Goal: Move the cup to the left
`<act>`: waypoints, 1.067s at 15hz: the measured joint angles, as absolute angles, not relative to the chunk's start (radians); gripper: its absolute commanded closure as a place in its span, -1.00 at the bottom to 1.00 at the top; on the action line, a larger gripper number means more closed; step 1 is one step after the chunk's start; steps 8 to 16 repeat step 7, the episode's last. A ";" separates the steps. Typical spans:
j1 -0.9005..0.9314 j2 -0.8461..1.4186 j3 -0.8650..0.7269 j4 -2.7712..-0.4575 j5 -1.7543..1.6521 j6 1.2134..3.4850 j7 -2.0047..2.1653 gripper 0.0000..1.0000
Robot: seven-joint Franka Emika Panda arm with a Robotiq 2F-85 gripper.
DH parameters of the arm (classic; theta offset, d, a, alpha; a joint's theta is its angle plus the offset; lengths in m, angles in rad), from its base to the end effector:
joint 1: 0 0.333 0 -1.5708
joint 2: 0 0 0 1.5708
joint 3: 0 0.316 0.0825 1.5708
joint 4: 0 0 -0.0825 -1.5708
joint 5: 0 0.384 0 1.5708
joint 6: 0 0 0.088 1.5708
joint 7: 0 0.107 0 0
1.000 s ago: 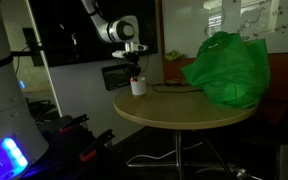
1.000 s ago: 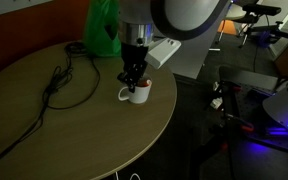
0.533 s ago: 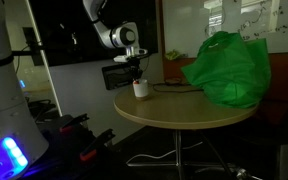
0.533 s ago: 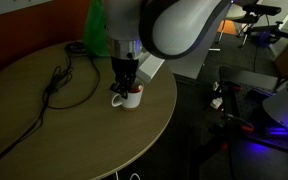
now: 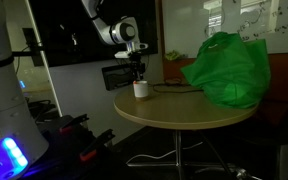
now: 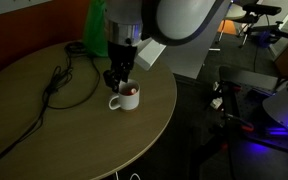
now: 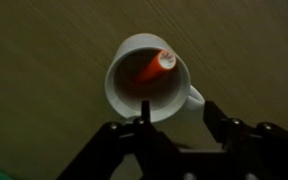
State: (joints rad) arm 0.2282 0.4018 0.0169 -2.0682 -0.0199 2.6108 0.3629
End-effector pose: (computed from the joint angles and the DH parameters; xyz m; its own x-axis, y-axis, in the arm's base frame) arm 0.5870 0.1470 0.2487 0.9855 -0.1050 0.1333 -0.0999 -0.9940 -0.0444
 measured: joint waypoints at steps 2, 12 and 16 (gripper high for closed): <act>0.212 0.342 0.019 -2.093 -0.011 2.560 0.340 -1.00; 0.152 0.166 0.030 -2.163 0.028 2.383 0.272 -1.00; 0.152 0.166 0.030 -2.163 0.028 2.383 0.272 -1.00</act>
